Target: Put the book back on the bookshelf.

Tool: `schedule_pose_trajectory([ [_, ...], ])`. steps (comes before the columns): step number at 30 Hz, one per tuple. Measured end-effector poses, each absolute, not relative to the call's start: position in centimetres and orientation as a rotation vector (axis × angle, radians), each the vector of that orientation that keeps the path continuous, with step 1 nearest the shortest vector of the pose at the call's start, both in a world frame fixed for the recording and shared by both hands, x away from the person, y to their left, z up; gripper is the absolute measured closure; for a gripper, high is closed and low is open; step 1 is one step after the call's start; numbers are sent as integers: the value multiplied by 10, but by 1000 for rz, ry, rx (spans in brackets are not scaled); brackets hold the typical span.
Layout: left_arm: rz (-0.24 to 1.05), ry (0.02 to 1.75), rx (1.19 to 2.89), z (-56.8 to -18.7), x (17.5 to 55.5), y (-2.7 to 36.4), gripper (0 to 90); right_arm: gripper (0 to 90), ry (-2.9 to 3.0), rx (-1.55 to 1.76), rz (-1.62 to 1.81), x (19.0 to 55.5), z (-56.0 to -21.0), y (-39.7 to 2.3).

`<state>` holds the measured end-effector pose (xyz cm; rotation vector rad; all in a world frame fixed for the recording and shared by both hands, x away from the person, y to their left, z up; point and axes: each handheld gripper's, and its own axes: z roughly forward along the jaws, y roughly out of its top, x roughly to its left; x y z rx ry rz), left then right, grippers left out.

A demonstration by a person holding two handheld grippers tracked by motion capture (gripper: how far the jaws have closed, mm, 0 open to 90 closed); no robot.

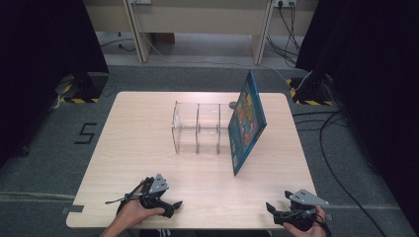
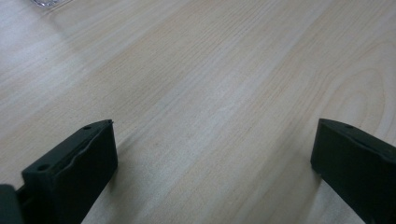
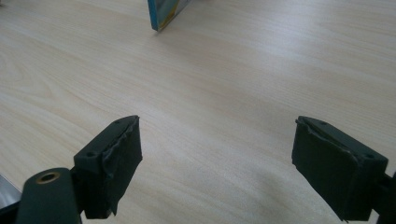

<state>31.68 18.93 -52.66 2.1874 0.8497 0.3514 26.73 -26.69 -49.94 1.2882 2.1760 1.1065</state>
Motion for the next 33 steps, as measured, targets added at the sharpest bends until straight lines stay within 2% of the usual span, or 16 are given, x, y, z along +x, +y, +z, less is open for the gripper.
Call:
schedule_pose_trajectory([
  [33,340,821,2200,-527,306,197,0,166,2304,1288,919,258,-513,-270],
])
